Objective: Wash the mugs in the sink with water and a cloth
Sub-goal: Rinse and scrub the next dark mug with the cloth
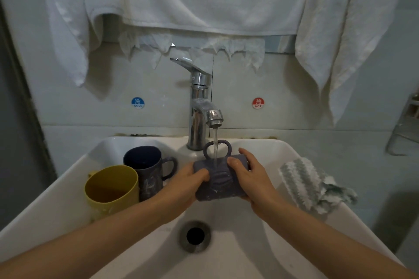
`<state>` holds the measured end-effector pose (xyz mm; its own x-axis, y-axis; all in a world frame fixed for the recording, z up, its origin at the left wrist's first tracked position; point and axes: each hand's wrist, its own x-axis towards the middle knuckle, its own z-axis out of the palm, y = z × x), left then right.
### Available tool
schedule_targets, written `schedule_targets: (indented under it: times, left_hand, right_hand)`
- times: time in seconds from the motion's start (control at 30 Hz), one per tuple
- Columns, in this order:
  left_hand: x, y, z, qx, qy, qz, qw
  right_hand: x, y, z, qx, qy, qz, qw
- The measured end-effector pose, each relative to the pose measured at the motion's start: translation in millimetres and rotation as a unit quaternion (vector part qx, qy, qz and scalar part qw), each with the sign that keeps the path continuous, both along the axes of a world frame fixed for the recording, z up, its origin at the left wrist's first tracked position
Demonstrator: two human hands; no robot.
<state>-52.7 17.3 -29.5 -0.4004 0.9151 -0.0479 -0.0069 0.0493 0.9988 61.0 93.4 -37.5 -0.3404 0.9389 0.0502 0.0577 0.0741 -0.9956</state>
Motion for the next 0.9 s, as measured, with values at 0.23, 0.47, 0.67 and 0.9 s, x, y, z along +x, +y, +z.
schedule_targets:
  times: [0.23, 0.47, 0.67, 0.9]
  left_hand:
    - [-8, 3, -5, -0.024, 0.065, 0.020, 0.997]
    - [-8, 3, -3, 0.011, -0.012, -0.026, 1.000]
    - [-5, 1, -4, -0.001, 0.004, 0.000, 1.000]
    - [-12, 1, 0, -0.019, 0.062, 0.013, 0.998]
  right_hand:
    - [-2, -3, -1, 0.003, 0.004, 0.007, 1.000]
    - [0, -1, 2, 0.006, -0.003, 0.000, 1.000]
    - [1, -3, 2, 0.002, -0.006, 0.010, 1.000]
    - [-2, -5, 2, -0.010, -0.012, 0.027, 1.000]
